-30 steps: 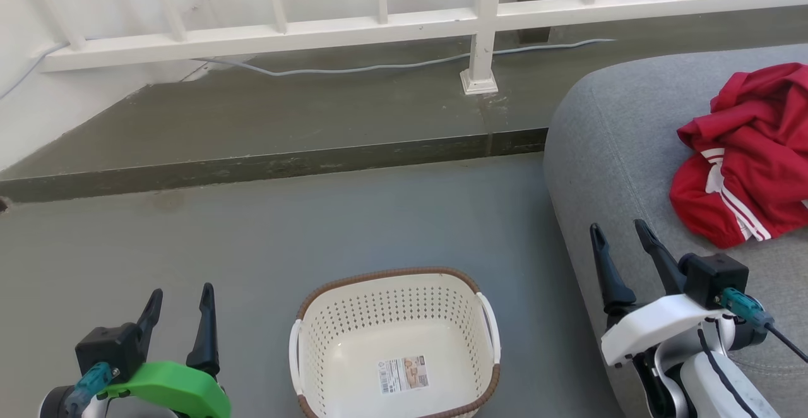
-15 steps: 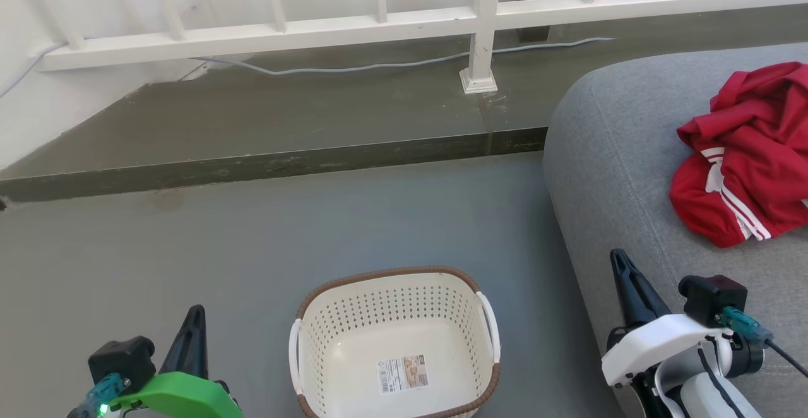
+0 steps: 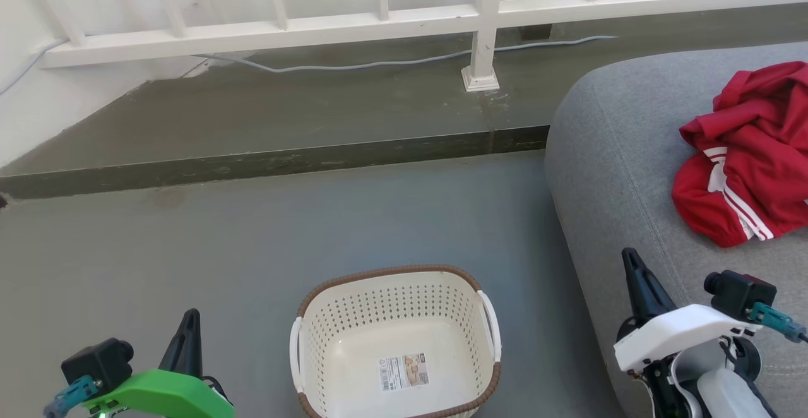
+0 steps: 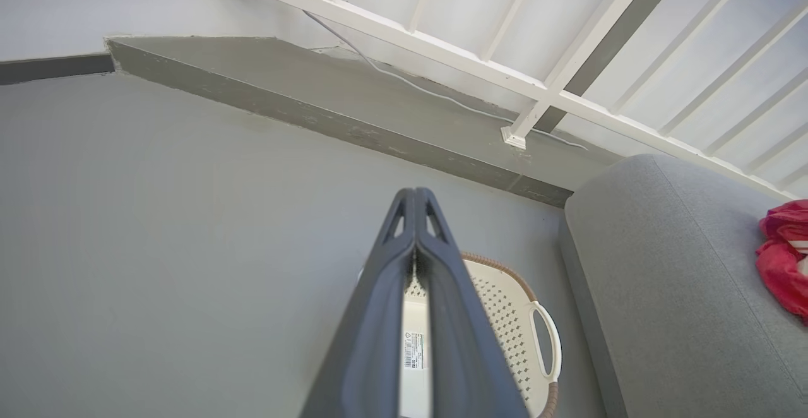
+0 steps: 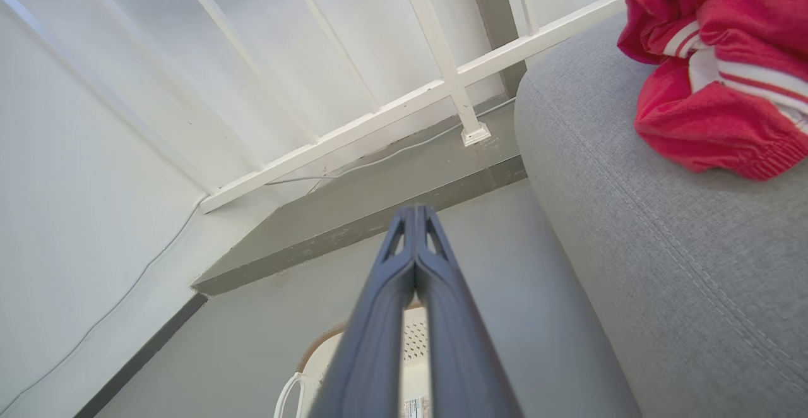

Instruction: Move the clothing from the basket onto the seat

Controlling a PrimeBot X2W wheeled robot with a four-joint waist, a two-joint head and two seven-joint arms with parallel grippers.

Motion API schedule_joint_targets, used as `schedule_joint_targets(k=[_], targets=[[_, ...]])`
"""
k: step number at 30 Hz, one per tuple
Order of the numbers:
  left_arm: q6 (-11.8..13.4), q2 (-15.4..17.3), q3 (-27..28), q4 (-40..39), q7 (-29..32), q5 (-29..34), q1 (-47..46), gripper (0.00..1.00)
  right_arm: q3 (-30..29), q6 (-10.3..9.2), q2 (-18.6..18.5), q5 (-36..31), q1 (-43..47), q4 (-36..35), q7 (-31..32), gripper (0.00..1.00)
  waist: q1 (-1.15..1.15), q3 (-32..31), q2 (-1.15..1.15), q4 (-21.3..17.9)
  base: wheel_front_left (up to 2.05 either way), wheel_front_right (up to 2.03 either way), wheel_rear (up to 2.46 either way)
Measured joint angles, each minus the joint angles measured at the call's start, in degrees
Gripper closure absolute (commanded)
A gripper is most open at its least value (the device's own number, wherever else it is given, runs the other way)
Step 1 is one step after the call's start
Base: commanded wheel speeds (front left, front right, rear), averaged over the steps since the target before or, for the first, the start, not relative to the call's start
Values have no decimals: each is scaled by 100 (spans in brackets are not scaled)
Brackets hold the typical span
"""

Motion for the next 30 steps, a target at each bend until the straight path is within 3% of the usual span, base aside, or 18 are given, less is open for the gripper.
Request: schedule_joint_targets(k=[30], targets=[[-415, -230, 502, 341, 304, -2058, -194, 100, -722, 332, 177, 2195, -125, 157, 528, 100, 0, 46, 0, 42, 0, 0, 0]])
